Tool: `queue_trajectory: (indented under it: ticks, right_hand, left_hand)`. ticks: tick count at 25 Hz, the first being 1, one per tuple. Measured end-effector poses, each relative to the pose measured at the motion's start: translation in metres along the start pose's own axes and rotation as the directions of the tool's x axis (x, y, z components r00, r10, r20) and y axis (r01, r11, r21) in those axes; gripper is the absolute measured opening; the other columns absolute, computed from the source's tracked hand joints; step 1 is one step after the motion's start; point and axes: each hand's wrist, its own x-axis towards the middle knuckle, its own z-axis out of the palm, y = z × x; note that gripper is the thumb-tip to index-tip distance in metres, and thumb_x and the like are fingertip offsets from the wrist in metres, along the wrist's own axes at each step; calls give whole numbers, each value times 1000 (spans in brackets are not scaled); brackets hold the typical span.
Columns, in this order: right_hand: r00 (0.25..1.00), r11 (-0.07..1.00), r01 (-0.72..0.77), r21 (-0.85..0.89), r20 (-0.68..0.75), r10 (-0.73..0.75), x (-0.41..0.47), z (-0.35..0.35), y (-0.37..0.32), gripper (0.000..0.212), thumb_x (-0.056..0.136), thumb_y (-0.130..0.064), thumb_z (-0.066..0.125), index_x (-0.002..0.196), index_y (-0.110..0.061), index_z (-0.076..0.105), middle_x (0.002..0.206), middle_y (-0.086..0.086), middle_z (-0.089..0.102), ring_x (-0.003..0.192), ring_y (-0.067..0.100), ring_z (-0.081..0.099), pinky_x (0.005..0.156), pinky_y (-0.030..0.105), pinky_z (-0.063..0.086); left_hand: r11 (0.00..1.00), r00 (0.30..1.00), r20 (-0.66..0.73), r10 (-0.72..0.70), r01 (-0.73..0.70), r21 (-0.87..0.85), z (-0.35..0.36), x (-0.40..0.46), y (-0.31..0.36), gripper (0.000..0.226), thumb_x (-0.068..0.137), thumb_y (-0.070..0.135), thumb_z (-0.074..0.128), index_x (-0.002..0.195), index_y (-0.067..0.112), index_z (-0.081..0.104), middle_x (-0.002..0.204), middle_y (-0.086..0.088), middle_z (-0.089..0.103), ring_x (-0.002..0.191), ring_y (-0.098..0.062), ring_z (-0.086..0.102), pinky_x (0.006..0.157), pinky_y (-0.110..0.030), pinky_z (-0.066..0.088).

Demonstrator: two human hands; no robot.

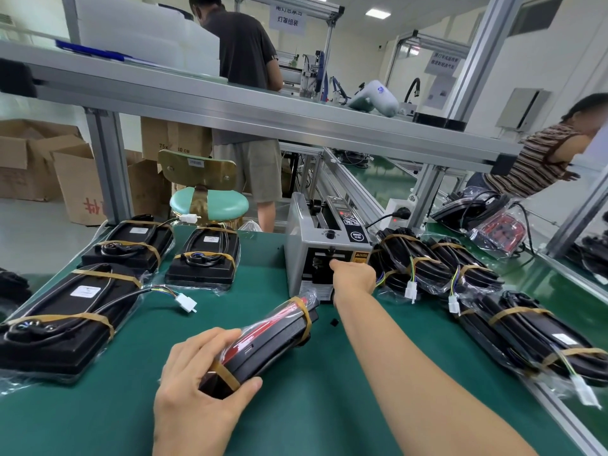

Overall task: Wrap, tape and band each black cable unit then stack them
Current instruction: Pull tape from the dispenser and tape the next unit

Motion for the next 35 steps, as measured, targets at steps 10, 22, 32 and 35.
queue_trajectory:
  ticks: [10, 22, 32, 35]
  right_hand:
    - [901, 888, -236, 394, 430, 49, -34, -46, 0, 36, 91, -8, 55, 63, -21, 35, 43, -10, 27, 34, 3, 22, 33, 15, 19]
    - [641, 857, 514, -28, 676, -363, -159, -81, 30, 17, 80, -33, 66, 64, -28, 68, 140, -21, 41, 133, 0, 28, 115, 39, 18]
    - [663, 867, 496, -49, 667, -341, -162, -81, 33, 12, 81, -29, 65, 71, -28, 71, 141, -27, 36, 132, -12, 18, 117, 43, 11]
    - [658, 861, 505, -64, 674, -336, -163, -80, 32, 9, 79, -30, 64, 72, -30, 70, 141, -27, 35, 133, -11, 16, 117, 44, 11]
  left_hand:
    - [1000, 1000, -7, -24, 24, -2, 1, -1, -1, 59, 40, 22, 79, 98, 21, 71, 103, 12, 63, 103, 3, 50, 94, -25, 40]
    - [992, 993, -34, -114, 116, 56, 10, -12, 17, 67, 41, 0, 92, 101, 20, 70, 102, 9, 63, 102, -10, 52, 90, -42, 47]
    - [994, 996, -47, -79, 82, 73, 9, -14, 20, 69, 41, 3, 92, 103, 22, 69, 105, 21, 57, 99, -11, 52, 86, -39, 47]
    - [992, 994, -47, -96, 99, 80, 9, -14, 19, 68, 41, 3, 92, 103, 21, 69, 103, 15, 60, 99, -12, 52, 87, -36, 45]
